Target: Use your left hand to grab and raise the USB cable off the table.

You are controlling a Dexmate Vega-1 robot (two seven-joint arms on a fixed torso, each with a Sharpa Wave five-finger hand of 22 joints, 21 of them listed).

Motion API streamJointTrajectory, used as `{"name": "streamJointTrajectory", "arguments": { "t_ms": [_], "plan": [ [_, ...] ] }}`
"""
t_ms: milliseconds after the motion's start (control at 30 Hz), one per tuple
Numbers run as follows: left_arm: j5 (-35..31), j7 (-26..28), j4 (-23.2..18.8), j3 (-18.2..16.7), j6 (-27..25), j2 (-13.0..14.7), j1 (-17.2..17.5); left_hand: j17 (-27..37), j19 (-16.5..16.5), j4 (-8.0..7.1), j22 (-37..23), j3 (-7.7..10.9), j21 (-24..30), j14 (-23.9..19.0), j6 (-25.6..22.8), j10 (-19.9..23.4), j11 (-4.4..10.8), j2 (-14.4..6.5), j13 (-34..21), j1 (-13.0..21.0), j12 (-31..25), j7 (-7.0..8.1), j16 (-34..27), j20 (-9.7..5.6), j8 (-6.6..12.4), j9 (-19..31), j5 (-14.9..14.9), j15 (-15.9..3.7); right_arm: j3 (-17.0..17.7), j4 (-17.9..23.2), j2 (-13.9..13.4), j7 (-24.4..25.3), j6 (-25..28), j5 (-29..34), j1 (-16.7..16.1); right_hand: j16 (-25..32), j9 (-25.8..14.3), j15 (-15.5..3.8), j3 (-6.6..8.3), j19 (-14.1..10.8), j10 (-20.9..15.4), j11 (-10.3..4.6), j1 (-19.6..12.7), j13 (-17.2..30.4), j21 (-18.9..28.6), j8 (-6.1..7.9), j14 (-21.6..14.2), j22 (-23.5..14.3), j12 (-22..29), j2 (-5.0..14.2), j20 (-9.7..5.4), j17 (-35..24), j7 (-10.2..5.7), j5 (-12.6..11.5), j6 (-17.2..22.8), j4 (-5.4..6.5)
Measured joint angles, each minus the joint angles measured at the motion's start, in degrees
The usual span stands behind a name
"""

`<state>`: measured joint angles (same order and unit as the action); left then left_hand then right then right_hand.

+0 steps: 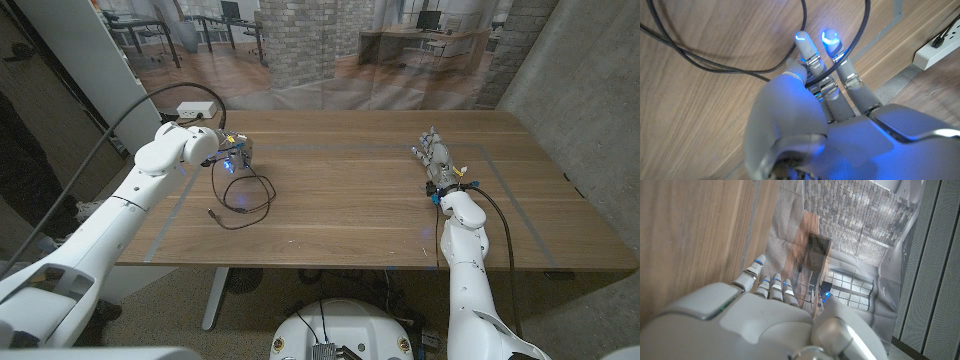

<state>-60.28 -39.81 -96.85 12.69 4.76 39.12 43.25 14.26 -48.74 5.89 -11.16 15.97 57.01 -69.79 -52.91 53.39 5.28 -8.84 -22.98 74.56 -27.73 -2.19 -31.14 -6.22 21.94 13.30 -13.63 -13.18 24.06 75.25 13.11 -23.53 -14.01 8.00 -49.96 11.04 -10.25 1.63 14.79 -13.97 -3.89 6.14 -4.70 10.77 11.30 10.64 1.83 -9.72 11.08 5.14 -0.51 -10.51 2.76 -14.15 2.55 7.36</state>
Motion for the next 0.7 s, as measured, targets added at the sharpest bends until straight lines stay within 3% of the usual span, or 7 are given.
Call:
{"name": "streamJointTrajectory", "arguments": {
  "t_ms": [133,300,333,700],
  "plan": [
    [2.5,3.5,0.4,-1.5,0.1,-1.0,0.7,0.0,-0.1,-0.05,0.0,0.05,0.2,-0.5,0.0,0.0,0.0,0.0,0.0,0.0,0.0,0.0,0.0,0.15,0.0,-0.2,-0.4,-0.12,0.0,-0.4,-0.1,0.0,0.0,0.0,0.3,0.0,0.0,0.0,0.0,0.0,0.0,0.0,0.0,0.0,0.0,0.0,0.0,0.0,0.0,0.0,0.0,0.0,0.0,0.0,0.0,0.0],
    [2.9,3.9,1.0,-2.9,0.1,-2.2,1.0,0.2,-0.5,-0.06,0.0,0.07,0.4,-1.0,0.0,0.0,0.0,0.1,0.0,-0.1,0.0,0.0,0.0,-0.11,0.0,-0.3,-0.4,-0.06,0.0,-0.6,-0.2,0.1,-0.3,0.0,0.4,0.0,0.0,0.0,0.0,0.0,0.0,0.0,0.0,0.0,0.0,0.0,0.0,0.0,0.0,0.0,0.0,0.0,0.0,0.0,0.0,0.0],
    [6.3,6.0,1.1,-3.1,0.1,-2.5,1.0,0.3,-0.5,-0.06,0.0,0.07,0.5,-1.1,0.0,0.0,0.0,0.2,0.0,-0.2,0.0,0.0,0.0,-0.11,0.0,-0.3,-0.4,-0.14,0.0,-1.1,-0.3,0.1,-0.3,0.0,0.6,0.0,0.0,0.0,0.0,0.0,0.0,0.0,0.0,0.0,0.0,0.0,0.0,0.0,0.0,0.0,0.0,0.0,0.0,0.0,0.0,0.0],
    [12.8,7.9,2.0,-5.6,0.1,-4.7,1.1,0.5,-1.2,-0.06,0.0,0.07,1.3,-2.6,0.0,0.0,0.0,0.2,0.0,-0.2,0.0,-0.01,0.0,-0.24,-0.11,-0.3,-0.8,0.05,0.0,-1.4,-0.4,0.1,-0.6,-0.3,0.7,0.0,0.0,0.0,0.0,0.0,0.0,0.0,0.0,0.0,0.0,0.0,0.0,0.0,0.0,0.0,0.0,0.0,0.0,0.0,0.0,0.0]
  ]
}}
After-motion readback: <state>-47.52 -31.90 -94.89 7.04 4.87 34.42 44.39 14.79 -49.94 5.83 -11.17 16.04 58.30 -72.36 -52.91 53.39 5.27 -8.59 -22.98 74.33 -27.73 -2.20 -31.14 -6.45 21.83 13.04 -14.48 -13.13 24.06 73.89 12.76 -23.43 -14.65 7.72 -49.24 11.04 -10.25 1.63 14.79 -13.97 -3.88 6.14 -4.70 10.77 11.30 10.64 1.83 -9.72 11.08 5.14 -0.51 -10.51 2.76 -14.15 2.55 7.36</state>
